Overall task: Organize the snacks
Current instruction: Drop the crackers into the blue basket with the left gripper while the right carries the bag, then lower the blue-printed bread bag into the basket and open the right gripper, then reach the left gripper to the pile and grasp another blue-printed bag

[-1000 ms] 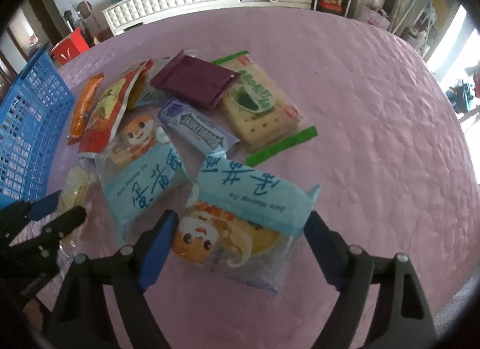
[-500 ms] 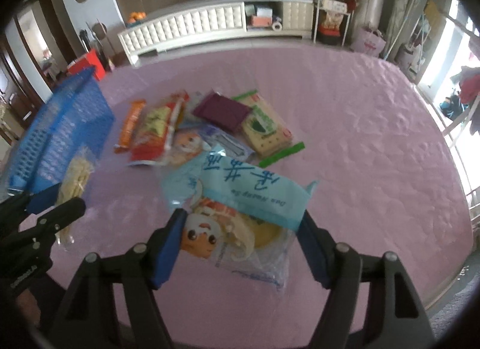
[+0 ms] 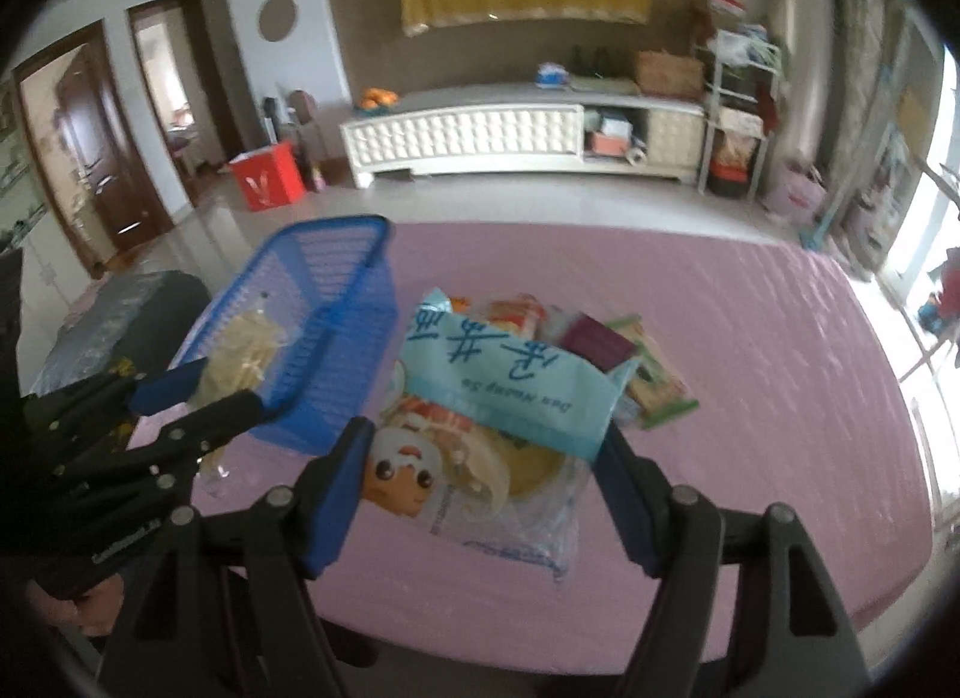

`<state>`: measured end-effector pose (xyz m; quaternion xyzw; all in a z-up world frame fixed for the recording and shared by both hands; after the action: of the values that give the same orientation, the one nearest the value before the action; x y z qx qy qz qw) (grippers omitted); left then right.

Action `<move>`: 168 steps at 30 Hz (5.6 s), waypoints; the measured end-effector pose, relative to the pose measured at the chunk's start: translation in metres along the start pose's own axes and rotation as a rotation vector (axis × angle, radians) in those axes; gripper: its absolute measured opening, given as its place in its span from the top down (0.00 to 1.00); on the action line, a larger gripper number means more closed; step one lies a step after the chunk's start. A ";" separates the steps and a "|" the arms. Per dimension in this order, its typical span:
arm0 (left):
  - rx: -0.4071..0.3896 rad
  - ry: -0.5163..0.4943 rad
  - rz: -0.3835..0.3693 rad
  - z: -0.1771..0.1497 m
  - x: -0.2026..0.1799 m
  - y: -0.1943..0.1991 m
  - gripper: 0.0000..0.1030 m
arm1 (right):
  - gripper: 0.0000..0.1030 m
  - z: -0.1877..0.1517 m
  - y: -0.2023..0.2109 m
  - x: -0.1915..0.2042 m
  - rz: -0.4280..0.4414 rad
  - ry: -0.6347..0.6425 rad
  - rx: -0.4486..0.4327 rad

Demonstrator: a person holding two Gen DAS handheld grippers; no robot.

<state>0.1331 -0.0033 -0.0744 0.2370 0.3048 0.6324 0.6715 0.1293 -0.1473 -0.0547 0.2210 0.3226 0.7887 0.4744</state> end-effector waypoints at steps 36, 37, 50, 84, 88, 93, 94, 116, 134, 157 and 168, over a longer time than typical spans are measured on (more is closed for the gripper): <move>0.164 0.074 0.101 0.064 0.148 -0.105 0.61 | 0.26 0.071 -0.131 0.070 0.127 0.095 0.091; 0.170 0.074 0.105 0.065 0.148 -0.110 0.61 | 0.26 0.071 -0.133 0.069 0.127 0.094 0.095; 0.156 0.055 0.128 0.074 0.158 -0.130 0.24 | 0.26 0.080 -0.123 0.067 0.085 0.101 0.096; 0.088 0.119 0.137 0.077 0.227 -0.088 0.24 | 0.26 0.130 -0.186 0.132 0.042 0.312 0.157; 0.096 0.132 0.133 0.080 0.229 -0.100 0.24 | 0.26 0.131 -0.201 0.132 0.003 0.349 0.172; 0.103 0.141 0.132 0.078 0.228 -0.104 0.24 | 0.12 0.130 -0.210 0.124 -0.062 0.325 0.174; 0.105 0.140 0.139 0.077 0.227 -0.104 0.24 | 0.07 0.130 -0.208 0.121 -0.067 0.319 0.170; 0.039 0.075 0.106 0.069 0.149 -0.005 0.24 | 0.04 0.111 -0.057 0.077 -0.035 0.215 0.052; 0.011 -0.056 0.031 0.060 0.040 0.026 0.21 | 0.04 0.058 0.008 0.003 -0.059 0.099 0.024; 0.222 -0.203 -0.120 0.015 -0.077 -0.081 0.21 | 0.04 -0.038 -0.036 -0.114 -0.057 -0.113 0.157; 0.343 -0.272 -0.142 0.000 -0.110 -0.147 0.21 | 0.04 -0.069 -0.064 -0.146 -0.089 -0.155 0.201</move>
<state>0.2351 -0.1258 -0.1663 0.4087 0.3304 0.4847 0.6992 0.1890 -0.2759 -0.1548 0.3131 0.3720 0.7112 0.5077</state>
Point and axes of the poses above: each gripper's, at about its wrist camera, not at the fingertips, and y roughly against the way its jaws point, x to its left, z to its top, the point moved 1 cm from there along -y, roughly the way its jaws point, and after that the axes turned 6 degrees about y, right-handed, at the moved point
